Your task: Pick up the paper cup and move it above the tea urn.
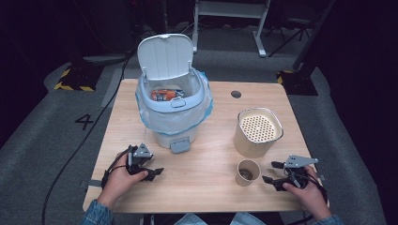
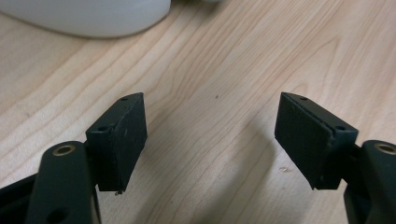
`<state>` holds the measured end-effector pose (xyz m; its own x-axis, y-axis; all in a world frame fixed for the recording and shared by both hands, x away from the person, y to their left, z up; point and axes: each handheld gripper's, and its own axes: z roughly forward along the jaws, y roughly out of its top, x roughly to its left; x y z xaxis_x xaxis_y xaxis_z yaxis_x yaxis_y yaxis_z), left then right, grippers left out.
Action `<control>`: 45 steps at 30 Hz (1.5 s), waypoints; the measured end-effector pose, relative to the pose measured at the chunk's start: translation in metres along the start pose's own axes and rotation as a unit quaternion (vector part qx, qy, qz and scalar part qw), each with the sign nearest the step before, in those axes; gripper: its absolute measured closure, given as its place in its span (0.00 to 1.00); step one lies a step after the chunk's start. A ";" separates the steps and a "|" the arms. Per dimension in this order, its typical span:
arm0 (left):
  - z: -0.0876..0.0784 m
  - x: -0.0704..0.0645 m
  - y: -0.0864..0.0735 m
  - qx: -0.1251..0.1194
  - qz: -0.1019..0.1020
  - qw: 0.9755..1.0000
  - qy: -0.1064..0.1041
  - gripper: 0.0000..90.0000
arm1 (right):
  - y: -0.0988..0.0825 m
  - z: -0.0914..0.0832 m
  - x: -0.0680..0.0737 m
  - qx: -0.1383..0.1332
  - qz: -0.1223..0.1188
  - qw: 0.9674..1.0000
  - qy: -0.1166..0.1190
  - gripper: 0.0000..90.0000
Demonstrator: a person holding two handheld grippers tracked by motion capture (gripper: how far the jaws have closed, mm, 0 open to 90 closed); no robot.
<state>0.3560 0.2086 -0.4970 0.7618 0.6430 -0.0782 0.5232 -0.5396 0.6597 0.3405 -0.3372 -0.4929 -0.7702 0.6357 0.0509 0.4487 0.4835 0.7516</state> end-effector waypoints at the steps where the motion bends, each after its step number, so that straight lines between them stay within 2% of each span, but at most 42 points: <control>1: 0.001 0.000 0.000 -0.003 0.000 1.000 0.001 0.27 | 0.000 0.000 0.002 -0.006 0.001 1.000 0.002 0.26; 2: 0.001 0.001 -0.001 -0.005 0.001 1.000 0.003 0.26 | 0.001 0.000 0.003 -0.009 0.002 1.000 0.005 0.26; 4: 0.004 0.002 -0.003 -0.017 0.019 1.000 0.015 0.25 | 0.002 -0.001 0.006 -0.012 0.001 1.000 0.008 0.26; 5: 0.005 0.004 -0.004 -0.024 0.022 0.999 0.015 0.24 | 0.003 -0.002 0.008 -0.013 -0.001 1.000 0.009 0.26; 11: 0.005 0.004 -0.004 -0.025 0.019 0.999 0.018 0.23 | 0.007 -0.006 0.022 -0.011 -0.028 0.999 0.011 0.25; 17: 0.006 0.004 -0.004 -0.026 0.020 0.999 0.017 0.23 | 0.011 -0.006 0.032 -0.025 -0.024 0.999 0.038 0.22; 21: 0.006 0.004 -0.004 -0.025 0.019 0.999 0.017 0.23 | 0.015 -0.004 0.038 -0.034 -0.031 0.998 0.048 0.21; 28: 0.006 0.004 -0.004 -0.025 0.021 0.999 0.019 0.23 | 0.022 0.009 0.051 -0.047 -0.041 0.996 0.068 0.20; 33: 0.006 0.004 -0.004 -0.025 0.020 0.999 0.019 0.23 | 0.024 0.022 0.054 -0.067 -0.035 0.995 0.069 0.22; 38: 0.006 0.004 -0.004 -0.025 0.020 0.999 0.019 0.23 | 0.023 0.035 0.057 -0.067 -0.040 0.995 0.065 0.27; 41: 0.006 0.004 -0.004 -0.025 0.020 0.999 0.019 0.23 | 0.022 0.037 0.057 -0.072 -0.041 0.994 0.064 0.32; 45: 0.006 0.004 -0.004 -0.025 0.020 0.999 0.018 0.23 | 0.021 0.037 0.055 -0.079 -0.042 0.994 0.068 0.33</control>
<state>0.3595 0.2104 -0.5041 0.7663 0.6420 -0.0245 0.4727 -0.5377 0.6981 0.3244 -0.2693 -0.4986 -0.8612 0.5043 0.0636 0.3115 0.4248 0.8500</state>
